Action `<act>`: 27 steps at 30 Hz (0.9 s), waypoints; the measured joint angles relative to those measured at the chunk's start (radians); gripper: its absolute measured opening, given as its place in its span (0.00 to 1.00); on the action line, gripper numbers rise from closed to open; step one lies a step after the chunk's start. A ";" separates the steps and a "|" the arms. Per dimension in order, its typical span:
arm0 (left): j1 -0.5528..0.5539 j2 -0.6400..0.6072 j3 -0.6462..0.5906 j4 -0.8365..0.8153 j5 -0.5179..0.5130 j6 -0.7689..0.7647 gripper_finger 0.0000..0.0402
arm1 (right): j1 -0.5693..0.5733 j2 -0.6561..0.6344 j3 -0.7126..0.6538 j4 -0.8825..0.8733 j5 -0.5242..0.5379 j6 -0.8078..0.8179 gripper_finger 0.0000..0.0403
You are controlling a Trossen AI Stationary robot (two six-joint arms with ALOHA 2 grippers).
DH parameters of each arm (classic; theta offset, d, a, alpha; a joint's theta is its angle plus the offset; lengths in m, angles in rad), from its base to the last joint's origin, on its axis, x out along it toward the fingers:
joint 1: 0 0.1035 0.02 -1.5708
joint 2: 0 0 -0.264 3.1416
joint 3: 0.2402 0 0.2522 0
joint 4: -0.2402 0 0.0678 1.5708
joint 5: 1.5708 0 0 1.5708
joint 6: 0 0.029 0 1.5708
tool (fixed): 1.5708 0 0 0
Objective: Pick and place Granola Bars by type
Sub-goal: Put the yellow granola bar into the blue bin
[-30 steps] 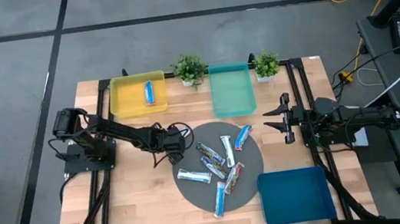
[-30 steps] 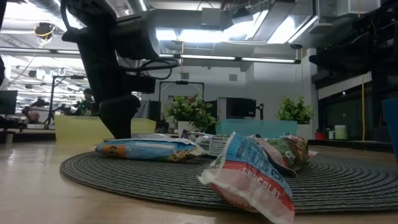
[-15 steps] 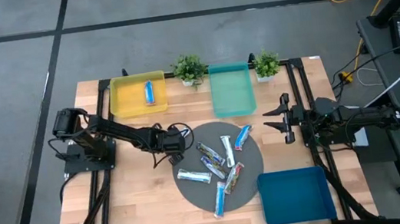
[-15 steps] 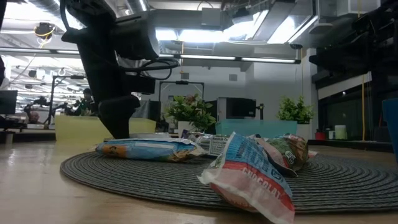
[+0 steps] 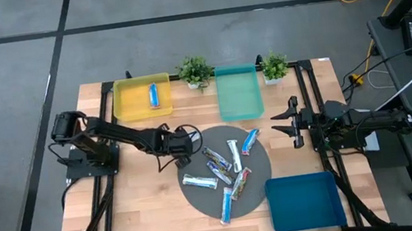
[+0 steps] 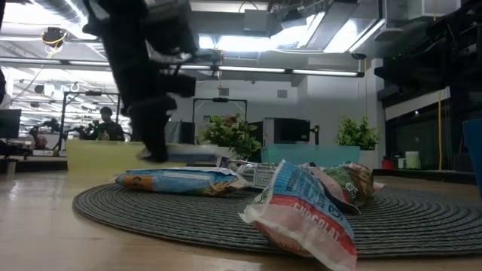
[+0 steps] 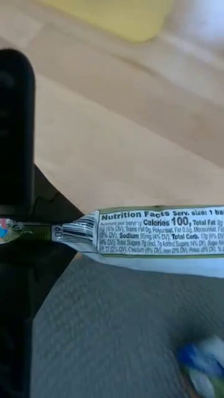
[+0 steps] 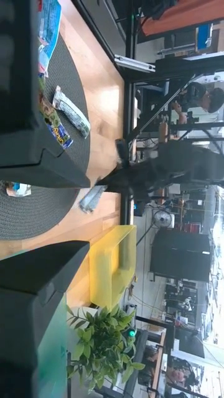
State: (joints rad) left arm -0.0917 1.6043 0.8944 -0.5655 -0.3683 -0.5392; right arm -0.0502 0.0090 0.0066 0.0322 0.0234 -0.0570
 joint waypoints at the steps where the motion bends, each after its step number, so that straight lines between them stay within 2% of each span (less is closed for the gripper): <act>1: -0.002 -0.013 0.012 0.001 -0.001 0.007 0.06 | 0.000 0.000 0.000 0.000 0.000 0.000 0.37; 7: -0.017 -0.107 0.075 0.008 0.012 0.046 0.03 | 0.000 0.000 0.000 0.000 0.000 0.003 0.37; 15: -0.050 -0.228 0.119 0.016 0.012 0.056 0.04 | 0.000 0.000 0.000 0.000 0.000 0.000 0.37; 27: -0.080 -0.246 0.120 0.015 -0.007 0.073 0.04 | 0.000 0.000 0.000 0.007 0.000 0.010 0.37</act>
State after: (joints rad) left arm -0.1719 1.3586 1.0142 -0.5505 -0.3756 -0.4661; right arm -0.0502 0.0090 0.0063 0.0391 0.0231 -0.0469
